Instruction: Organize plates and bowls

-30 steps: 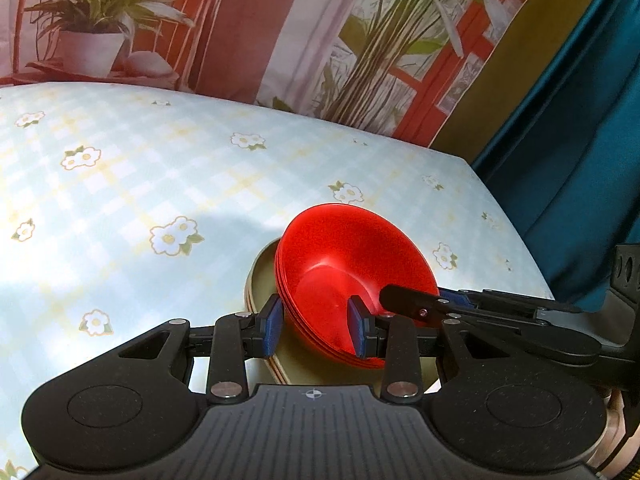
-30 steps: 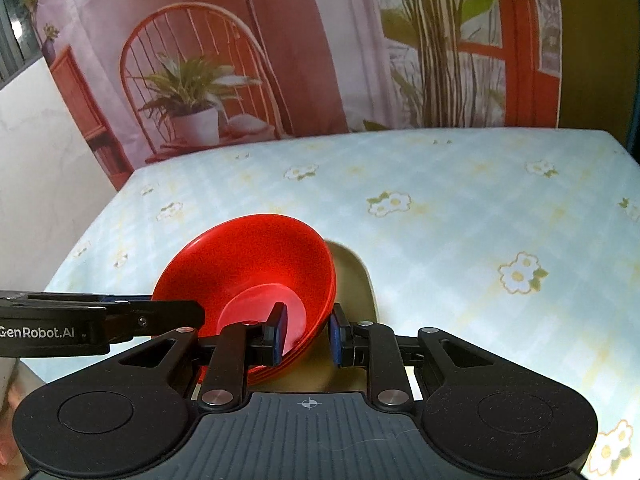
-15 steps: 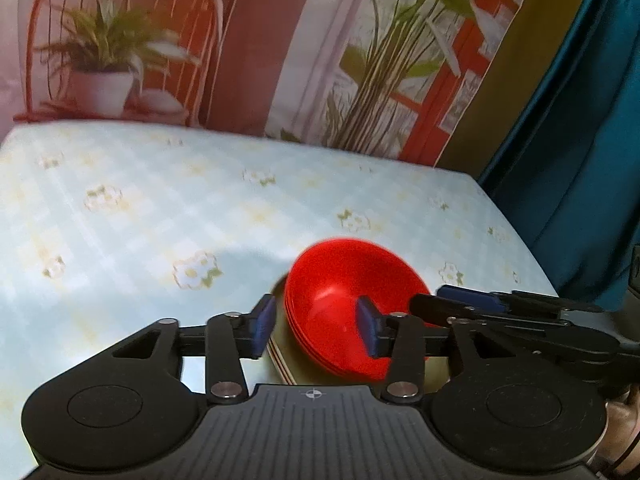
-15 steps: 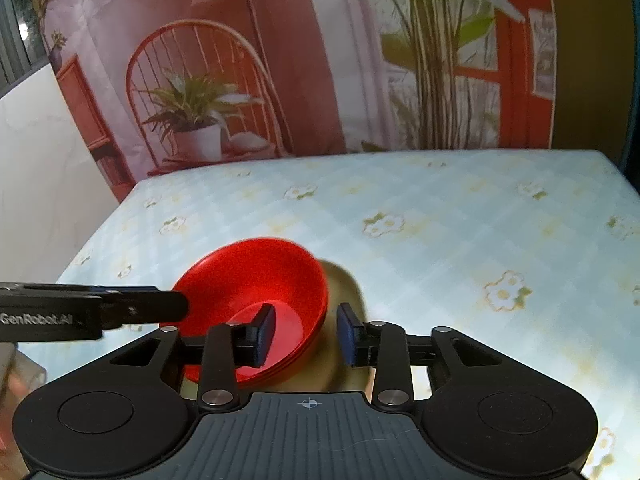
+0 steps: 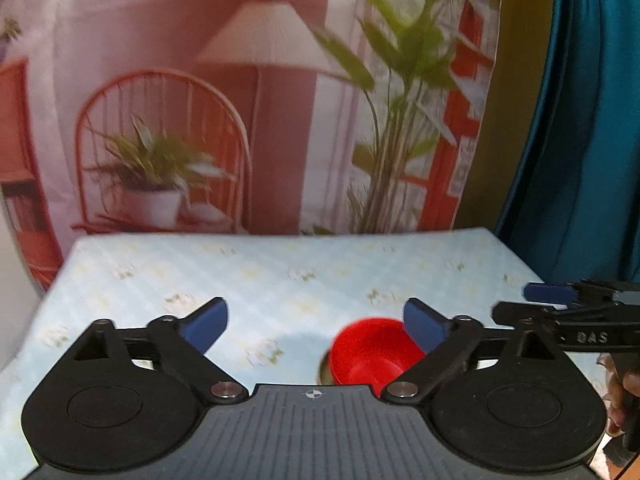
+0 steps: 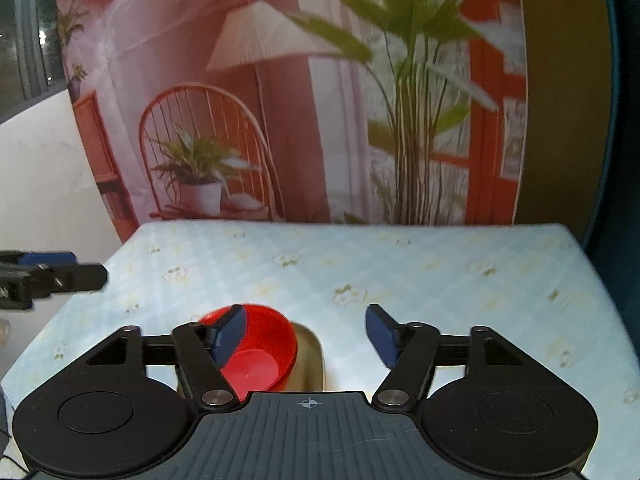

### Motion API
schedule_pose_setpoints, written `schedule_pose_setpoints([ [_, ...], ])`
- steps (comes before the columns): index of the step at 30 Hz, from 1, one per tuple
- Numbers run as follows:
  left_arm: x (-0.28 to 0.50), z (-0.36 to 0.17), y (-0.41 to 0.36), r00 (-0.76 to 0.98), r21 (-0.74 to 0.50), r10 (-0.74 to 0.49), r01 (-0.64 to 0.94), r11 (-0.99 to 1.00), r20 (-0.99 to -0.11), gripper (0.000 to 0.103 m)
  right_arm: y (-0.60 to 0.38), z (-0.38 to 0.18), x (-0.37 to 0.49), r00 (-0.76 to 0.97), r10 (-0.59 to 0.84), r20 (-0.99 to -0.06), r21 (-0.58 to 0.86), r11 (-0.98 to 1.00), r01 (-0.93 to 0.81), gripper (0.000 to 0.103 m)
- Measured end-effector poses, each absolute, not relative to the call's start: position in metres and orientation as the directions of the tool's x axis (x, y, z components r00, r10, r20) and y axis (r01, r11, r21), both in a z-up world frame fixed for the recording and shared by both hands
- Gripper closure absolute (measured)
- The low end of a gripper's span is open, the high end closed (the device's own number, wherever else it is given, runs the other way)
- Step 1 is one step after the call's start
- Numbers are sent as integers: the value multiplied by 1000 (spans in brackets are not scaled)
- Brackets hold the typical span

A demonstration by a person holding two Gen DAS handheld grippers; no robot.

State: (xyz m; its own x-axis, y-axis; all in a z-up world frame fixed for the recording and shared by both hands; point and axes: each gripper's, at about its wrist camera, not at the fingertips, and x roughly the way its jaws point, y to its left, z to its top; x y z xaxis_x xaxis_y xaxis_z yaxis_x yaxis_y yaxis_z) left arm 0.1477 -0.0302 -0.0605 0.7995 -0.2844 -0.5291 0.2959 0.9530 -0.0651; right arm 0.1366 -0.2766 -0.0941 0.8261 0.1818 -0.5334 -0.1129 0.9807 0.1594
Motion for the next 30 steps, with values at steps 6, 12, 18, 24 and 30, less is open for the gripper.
schedule_pose_setpoints([
  [6, 119, -31, -23, 852, -13, -216, 239, 971, -477, 0, -269, -68, 110, 866, 143, -478, 96, 989, -110, 6],
  [12, 86, -11, -23, 897, 78, -128, 177, 981, -424, 0, -257, -46, 82, 897, 136, -421, 86, 990, -110, 0],
  [18, 58, 6, -15, 908, 45, -152, 184, 982, -391, 0, -250, -28, 53, 920, 125, -371, 90, 991, -98, 0],
  [24, 38, 7, -14, 903, 41, -166, 198, 979, -396, 0, -243, -18, 24, 942, 80, -325, 86, 995, -55, 0],
  [30, 25, 10, -16, 913, 60, -163, 200, 978, -374, 0, -245, -19, -1, 951, 54, -306, 111, 994, -20, 0],
])
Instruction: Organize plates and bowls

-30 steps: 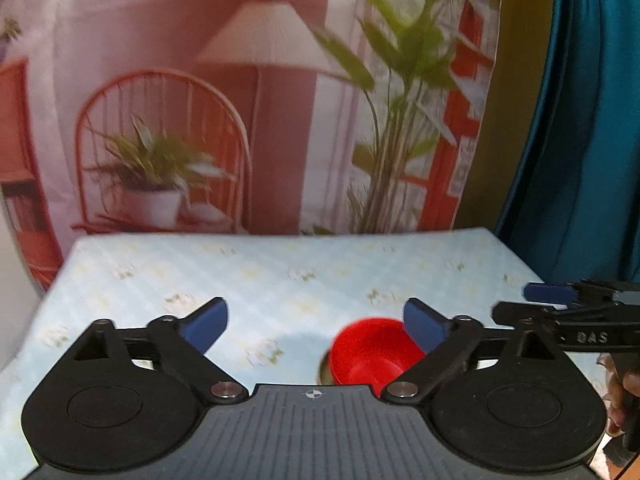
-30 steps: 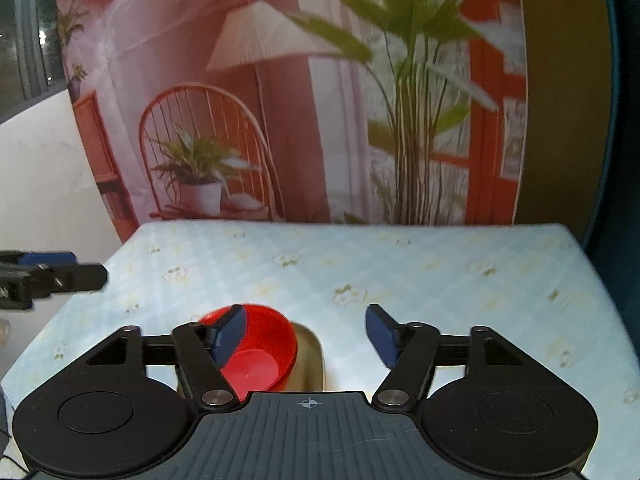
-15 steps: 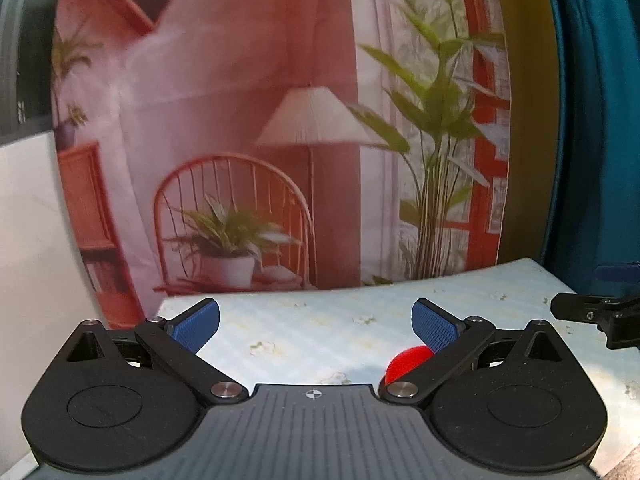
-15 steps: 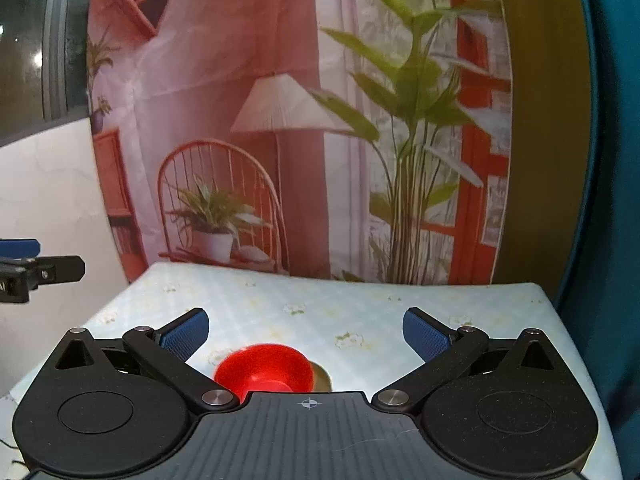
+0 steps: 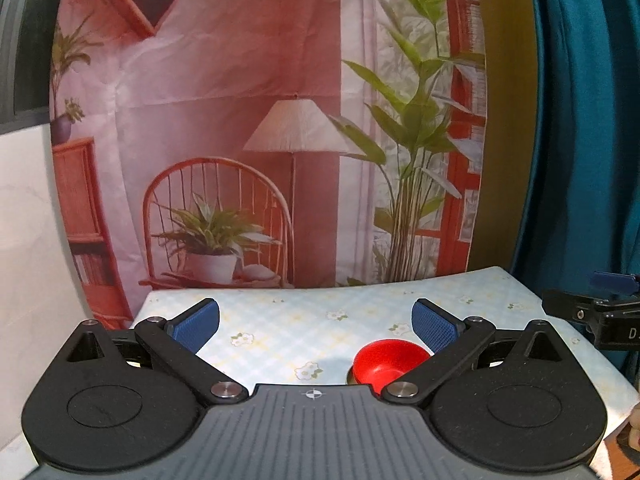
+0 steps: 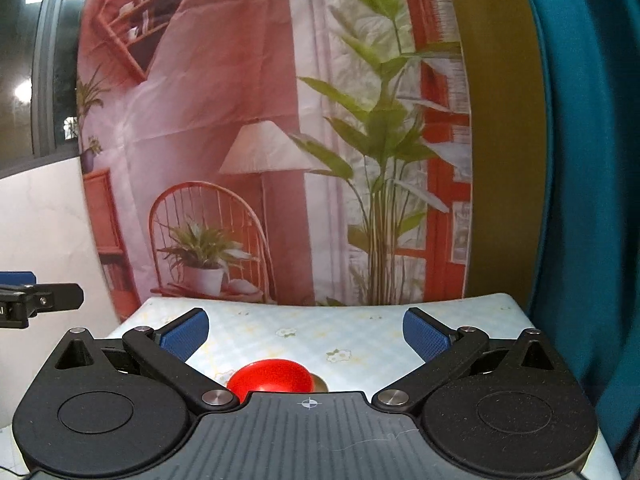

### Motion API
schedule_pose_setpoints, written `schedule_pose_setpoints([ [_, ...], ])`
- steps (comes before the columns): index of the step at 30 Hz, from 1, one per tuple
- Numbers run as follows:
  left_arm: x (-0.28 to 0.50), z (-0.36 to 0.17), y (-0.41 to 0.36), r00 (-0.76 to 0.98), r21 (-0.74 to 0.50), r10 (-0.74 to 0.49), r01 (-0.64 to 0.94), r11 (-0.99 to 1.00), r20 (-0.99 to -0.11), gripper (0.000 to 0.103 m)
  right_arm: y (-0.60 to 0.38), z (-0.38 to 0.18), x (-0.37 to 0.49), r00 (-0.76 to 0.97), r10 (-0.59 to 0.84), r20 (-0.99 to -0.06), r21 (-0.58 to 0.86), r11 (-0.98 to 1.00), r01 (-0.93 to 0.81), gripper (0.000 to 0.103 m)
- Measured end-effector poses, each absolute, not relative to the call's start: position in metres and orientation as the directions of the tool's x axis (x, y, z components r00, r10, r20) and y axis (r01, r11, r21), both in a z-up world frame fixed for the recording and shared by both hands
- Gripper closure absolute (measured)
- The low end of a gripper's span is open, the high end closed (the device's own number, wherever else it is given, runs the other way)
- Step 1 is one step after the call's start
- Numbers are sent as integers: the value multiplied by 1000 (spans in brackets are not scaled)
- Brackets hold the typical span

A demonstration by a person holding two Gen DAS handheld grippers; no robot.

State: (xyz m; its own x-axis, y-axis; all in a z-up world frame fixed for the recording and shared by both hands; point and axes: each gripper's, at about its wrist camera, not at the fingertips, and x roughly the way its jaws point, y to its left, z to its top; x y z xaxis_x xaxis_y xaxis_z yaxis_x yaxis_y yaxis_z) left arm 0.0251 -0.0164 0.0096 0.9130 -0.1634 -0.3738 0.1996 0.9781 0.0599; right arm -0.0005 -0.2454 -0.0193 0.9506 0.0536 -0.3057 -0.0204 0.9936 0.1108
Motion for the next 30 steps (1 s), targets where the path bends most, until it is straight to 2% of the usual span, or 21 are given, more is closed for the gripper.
schedule_pose_setpoints([
  [30, 17, 10, -13, 916, 58, -149, 184, 981, -373, 0, -240, -14, -9, 948, 61, -313, 84, 996, -36, 0],
])
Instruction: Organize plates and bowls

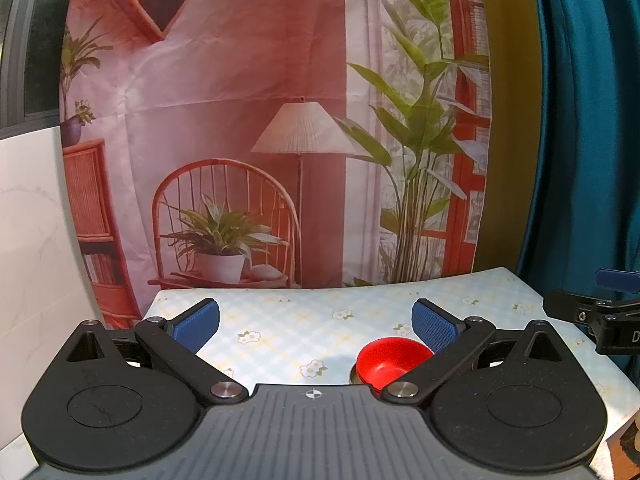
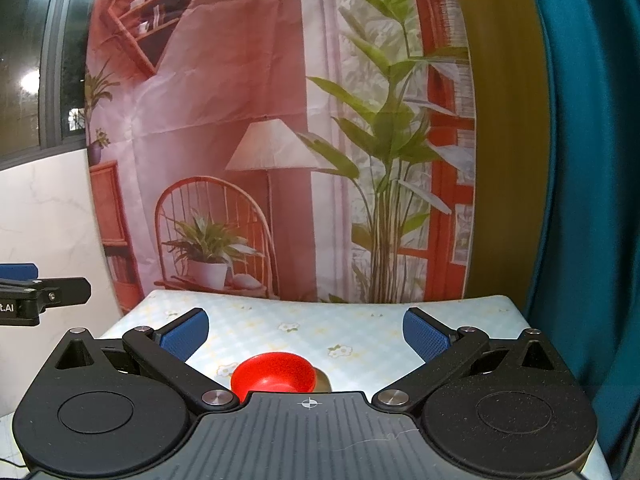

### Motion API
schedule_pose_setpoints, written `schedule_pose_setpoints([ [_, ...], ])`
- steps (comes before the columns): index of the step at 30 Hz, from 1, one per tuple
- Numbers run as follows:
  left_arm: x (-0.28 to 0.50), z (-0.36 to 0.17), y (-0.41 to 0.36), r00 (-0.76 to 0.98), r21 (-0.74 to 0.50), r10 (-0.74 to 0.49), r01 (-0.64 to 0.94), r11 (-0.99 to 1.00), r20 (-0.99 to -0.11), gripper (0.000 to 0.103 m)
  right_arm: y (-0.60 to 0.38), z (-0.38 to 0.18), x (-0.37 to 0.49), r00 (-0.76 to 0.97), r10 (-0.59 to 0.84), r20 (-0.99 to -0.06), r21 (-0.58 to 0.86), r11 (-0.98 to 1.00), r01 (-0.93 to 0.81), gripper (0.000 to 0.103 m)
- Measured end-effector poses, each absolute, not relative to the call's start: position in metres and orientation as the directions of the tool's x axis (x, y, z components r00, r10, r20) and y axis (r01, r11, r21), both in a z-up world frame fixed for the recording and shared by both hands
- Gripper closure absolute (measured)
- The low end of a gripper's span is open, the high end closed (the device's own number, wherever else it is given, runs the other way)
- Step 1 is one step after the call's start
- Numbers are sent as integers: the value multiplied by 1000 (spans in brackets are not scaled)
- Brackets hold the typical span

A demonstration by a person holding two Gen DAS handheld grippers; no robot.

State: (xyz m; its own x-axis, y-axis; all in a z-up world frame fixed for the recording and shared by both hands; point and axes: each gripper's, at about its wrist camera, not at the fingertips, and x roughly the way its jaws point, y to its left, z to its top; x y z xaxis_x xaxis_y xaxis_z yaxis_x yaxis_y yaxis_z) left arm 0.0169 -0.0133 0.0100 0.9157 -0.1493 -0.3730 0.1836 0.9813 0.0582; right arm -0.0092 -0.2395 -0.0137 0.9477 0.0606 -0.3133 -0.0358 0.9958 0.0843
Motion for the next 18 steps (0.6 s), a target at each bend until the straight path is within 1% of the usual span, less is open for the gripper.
schedule_pose_setpoints([
  [18, 17, 8, -11, 911, 58, -152, 188, 980, -384, 0, -242, -17, -7, 941, 49, -334, 113, 993, -11, 0],
])
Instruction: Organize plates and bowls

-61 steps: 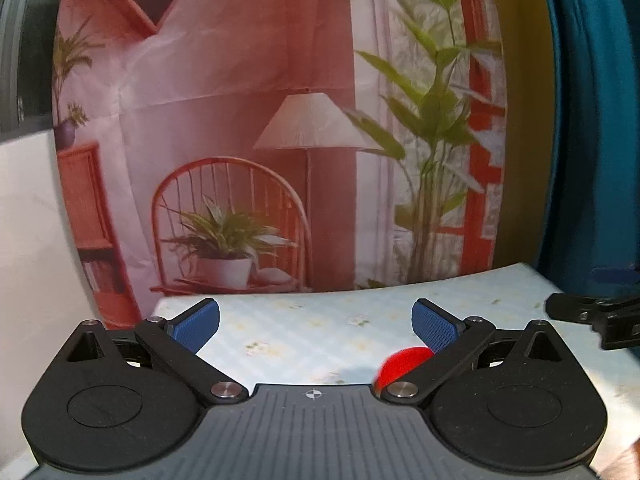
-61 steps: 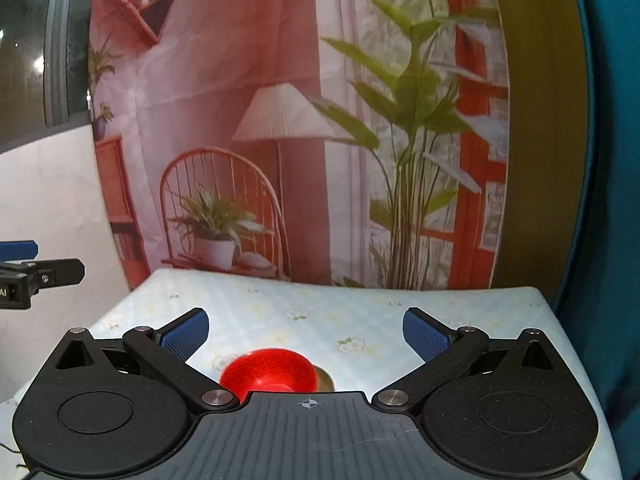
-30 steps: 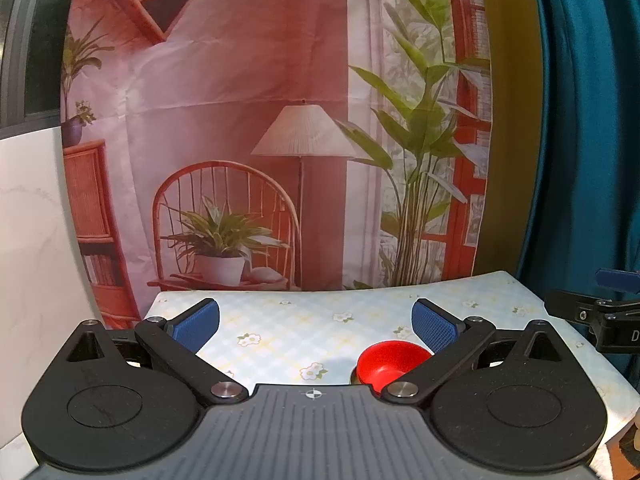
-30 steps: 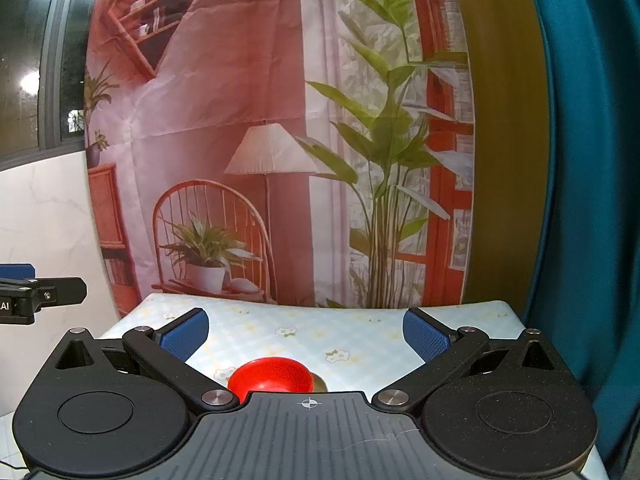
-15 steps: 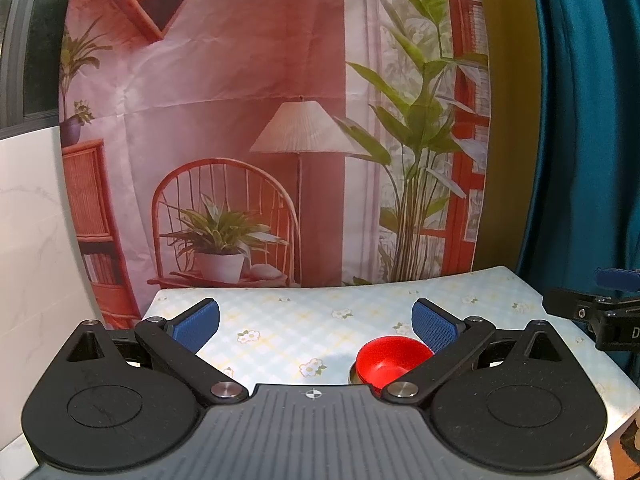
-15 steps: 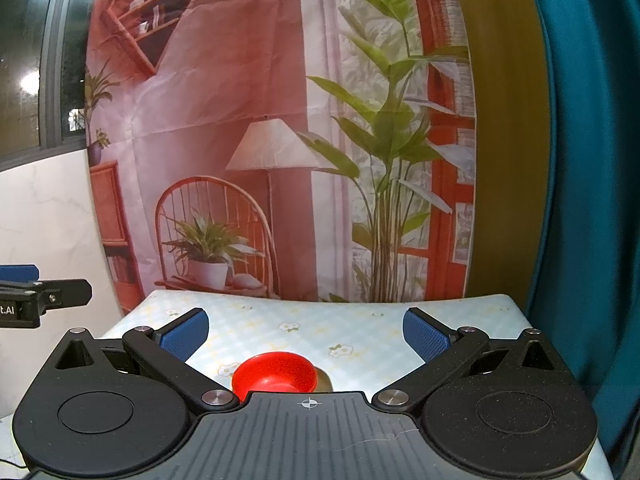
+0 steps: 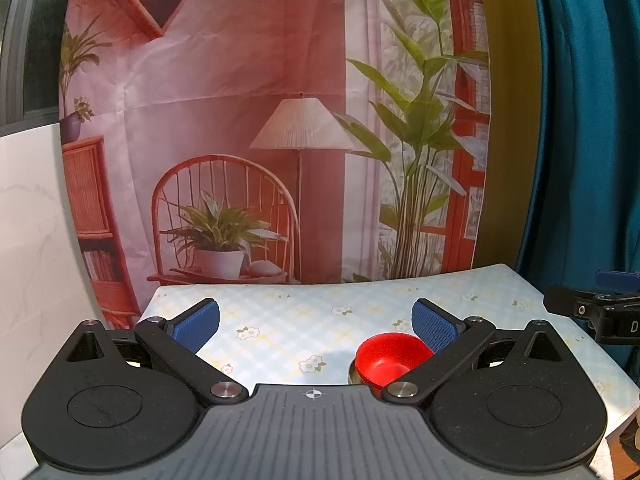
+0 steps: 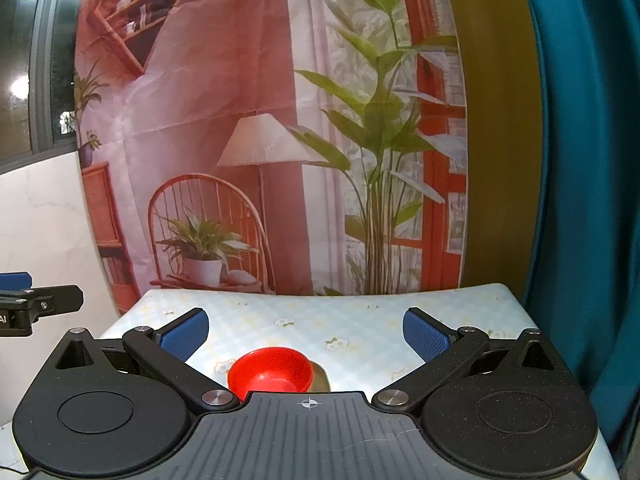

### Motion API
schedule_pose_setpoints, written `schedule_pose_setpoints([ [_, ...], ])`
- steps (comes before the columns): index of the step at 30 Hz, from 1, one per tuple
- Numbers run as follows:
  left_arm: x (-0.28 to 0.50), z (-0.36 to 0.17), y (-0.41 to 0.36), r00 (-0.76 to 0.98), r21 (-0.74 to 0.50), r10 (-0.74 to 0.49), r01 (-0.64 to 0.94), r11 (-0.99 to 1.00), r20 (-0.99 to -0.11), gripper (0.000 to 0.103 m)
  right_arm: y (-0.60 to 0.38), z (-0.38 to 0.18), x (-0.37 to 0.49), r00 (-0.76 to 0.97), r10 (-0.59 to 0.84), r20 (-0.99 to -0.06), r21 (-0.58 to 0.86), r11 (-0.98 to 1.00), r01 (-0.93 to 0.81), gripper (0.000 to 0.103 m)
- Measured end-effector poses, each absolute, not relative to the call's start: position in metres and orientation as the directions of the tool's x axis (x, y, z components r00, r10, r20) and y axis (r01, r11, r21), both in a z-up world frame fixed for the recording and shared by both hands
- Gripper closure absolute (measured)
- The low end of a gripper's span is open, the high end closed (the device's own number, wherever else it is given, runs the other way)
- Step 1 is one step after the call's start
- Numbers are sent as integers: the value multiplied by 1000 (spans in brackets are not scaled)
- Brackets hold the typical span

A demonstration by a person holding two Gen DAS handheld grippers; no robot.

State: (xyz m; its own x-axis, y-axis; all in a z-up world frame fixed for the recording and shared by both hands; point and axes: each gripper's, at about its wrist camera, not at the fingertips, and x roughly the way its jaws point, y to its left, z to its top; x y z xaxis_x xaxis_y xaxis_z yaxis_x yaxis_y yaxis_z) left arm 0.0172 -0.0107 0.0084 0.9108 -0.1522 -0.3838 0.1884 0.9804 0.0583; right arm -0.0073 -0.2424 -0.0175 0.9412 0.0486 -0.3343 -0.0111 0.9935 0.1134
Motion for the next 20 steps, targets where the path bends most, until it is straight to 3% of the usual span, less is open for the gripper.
schedule_pose_setpoints([
  [20, 19, 5, -8, 910, 57, -150, 186, 981, -385, 0, -242, -20, -7, 938, 57, -341, 123, 992, -16, 0],
])
